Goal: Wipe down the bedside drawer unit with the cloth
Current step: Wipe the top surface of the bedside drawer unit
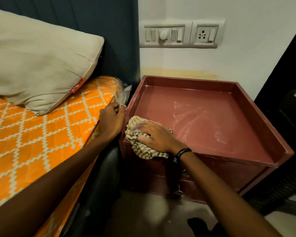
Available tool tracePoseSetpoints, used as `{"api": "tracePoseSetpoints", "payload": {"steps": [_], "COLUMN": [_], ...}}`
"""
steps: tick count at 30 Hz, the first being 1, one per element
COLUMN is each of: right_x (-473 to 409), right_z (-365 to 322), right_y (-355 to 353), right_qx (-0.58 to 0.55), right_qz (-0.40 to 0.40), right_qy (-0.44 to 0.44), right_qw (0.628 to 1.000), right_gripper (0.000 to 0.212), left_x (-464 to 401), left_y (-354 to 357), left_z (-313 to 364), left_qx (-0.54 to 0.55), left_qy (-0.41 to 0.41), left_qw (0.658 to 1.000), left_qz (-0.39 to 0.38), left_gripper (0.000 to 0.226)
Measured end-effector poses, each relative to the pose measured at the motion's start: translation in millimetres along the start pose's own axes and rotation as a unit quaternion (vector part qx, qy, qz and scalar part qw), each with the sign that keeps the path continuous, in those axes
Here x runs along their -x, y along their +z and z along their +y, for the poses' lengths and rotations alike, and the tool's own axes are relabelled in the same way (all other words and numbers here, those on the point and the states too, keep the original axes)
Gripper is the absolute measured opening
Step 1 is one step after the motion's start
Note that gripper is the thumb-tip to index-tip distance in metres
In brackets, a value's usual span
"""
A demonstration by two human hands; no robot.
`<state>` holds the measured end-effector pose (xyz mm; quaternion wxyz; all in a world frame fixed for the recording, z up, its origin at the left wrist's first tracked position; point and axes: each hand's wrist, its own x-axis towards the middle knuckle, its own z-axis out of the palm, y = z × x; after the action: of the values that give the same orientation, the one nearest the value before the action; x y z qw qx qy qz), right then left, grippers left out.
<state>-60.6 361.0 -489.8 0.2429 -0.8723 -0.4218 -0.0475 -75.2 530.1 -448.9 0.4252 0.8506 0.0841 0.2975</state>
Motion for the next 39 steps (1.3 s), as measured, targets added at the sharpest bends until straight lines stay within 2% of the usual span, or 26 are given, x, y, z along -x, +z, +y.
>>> {"api": "tracePoseSetpoints", "payload": {"steps": [3,8,11,13,20,25,32,39], "right_x": [-2.1,14.7,26.3,25.1,41.4,92.8,161.0,185.1], "right_z": [-8.4,-1.7,14.8,9.6,-10.6,18.8,51.8,76.3], "right_y": [6.2,-7.1,-15.0,-14.9,-11.5,-28.2,-63.7,-90.5], "right_qx": [0.030,-0.006,-0.009,0.013,0.008,0.046,0.085,0.113], "right_qz": [-0.003,-0.062,-0.026,0.000,-0.010,0.019,0.088,0.164], "right_qy": [0.020,-0.049,0.019,0.054,0.030,0.112,0.193,0.289], "right_qw": [0.999,0.997,0.999,0.998,0.999,0.992,0.974,0.936], "right_gripper": [0.065,0.047,0.056,0.052,0.048,0.067,0.057,0.064], "left_x": [1.6,7.3,10.6,12.1,13.1,8.5,8.0,7.6], "left_y": [0.1,-4.2,-7.5,-7.7,-9.0,-9.8,-14.3,-21.8], "left_z": [-1.1,-3.8,-2.1,-2.3,-3.2,-4.0,-3.4,-3.7], "left_qx": [-0.003,0.014,0.014,0.001,-0.026,-0.014,-0.001,0.057], "left_qy": [0.008,-0.002,0.001,0.011,0.031,0.020,0.007,-0.042], "left_qw": [1.000,1.000,1.000,1.000,0.999,0.999,0.999,0.995], "left_qz": [-0.002,-0.006,-0.008,-0.001,-0.008,-0.020,-0.043,-0.071], "left_gripper": [0.040,0.031,0.026,0.025,0.025,0.026,0.026,0.039]}}
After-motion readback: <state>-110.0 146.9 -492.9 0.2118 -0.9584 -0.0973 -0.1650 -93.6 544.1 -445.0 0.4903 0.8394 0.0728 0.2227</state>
